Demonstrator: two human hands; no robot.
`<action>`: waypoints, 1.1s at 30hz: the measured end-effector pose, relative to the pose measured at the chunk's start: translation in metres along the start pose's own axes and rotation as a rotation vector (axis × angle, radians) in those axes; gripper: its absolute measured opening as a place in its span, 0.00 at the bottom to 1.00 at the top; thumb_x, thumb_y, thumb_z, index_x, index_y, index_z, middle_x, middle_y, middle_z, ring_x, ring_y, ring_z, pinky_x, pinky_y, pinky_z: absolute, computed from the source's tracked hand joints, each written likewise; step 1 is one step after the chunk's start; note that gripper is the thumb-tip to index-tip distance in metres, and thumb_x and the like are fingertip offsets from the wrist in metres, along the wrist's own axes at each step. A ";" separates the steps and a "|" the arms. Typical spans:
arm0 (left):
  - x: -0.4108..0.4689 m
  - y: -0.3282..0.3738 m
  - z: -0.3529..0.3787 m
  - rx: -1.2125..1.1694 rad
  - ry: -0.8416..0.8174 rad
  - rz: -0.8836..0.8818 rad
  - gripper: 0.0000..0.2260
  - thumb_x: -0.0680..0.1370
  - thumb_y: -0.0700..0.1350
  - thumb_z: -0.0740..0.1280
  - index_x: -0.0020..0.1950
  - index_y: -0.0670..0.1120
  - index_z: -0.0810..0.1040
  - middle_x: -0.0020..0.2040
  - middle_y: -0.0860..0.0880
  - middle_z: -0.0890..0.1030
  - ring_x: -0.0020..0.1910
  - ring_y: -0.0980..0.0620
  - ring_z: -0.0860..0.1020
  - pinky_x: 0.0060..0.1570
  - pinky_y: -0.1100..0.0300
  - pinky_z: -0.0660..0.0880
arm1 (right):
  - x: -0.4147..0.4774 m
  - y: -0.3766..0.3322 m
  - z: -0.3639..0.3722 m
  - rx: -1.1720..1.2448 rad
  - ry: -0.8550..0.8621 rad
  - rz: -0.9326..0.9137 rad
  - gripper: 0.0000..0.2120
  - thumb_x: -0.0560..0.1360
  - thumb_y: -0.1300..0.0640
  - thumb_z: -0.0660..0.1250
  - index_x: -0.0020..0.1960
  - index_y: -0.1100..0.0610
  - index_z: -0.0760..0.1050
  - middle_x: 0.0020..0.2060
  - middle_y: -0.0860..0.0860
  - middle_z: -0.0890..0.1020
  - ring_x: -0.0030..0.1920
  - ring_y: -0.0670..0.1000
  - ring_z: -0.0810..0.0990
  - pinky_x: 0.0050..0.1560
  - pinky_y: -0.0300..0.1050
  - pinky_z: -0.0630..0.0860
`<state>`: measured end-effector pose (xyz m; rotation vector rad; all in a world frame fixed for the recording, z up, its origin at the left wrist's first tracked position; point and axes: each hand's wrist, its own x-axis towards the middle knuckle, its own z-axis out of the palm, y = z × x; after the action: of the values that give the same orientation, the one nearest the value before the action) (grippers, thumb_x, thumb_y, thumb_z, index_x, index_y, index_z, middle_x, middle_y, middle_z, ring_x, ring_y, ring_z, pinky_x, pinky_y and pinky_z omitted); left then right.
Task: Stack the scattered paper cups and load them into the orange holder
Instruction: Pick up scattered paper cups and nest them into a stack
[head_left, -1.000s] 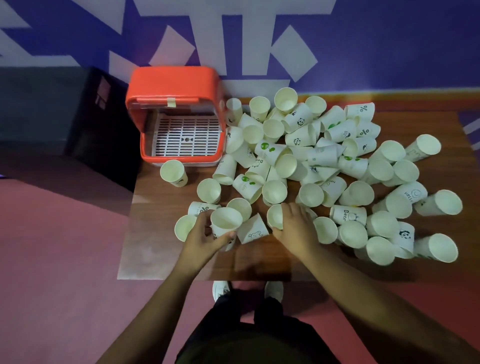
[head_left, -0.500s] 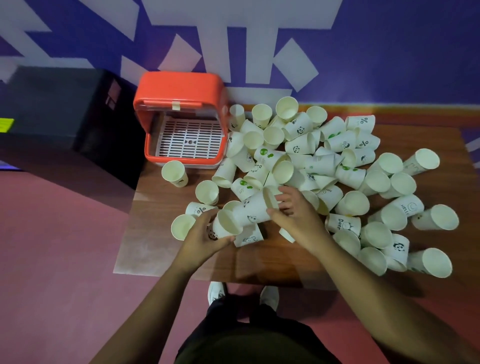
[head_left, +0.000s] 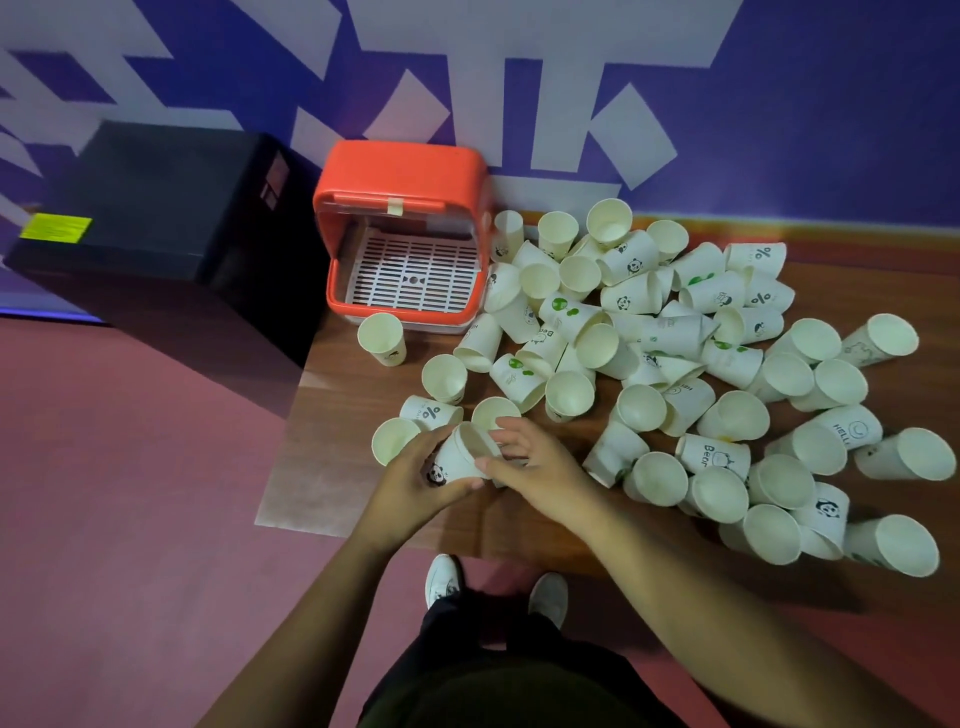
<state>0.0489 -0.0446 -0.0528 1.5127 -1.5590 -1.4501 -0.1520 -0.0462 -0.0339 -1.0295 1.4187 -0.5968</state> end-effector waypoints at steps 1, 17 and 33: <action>-0.002 -0.003 -0.003 -0.014 -0.001 -0.016 0.23 0.74 0.39 0.79 0.66 0.53 0.79 0.55 0.66 0.83 0.57 0.64 0.80 0.56 0.70 0.76 | 0.001 0.001 0.000 0.015 0.016 0.016 0.32 0.70 0.45 0.75 0.70 0.52 0.70 0.61 0.46 0.79 0.60 0.44 0.79 0.59 0.45 0.77; -0.043 -0.045 -0.029 -0.377 0.004 -0.319 0.28 0.70 0.55 0.75 0.66 0.45 0.78 0.57 0.45 0.86 0.55 0.47 0.85 0.49 0.56 0.81 | 0.039 0.077 -0.006 -0.716 0.330 0.168 0.11 0.79 0.54 0.65 0.56 0.61 0.78 0.57 0.57 0.76 0.54 0.57 0.78 0.52 0.48 0.74; -0.030 -0.033 -0.051 -0.212 -0.124 -0.171 0.28 0.70 0.49 0.81 0.68 0.53 0.78 0.63 0.50 0.84 0.62 0.53 0.82 0.62 0.57 0.79 | -0.015 -0.014 -0.004 -0.096 0.103 -0.106 0.05 0.72 0.54 0.74 0.38 0.48 0.83 0.62 0.44 0.77 0.65 0.42 0.73 0.67 0.45 0.69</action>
<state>0.1137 -0.0269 -0.0595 1.4837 -1.3201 -1.7748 -0.1547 -0.0414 -0.0140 -1.1697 1.5016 -0.6724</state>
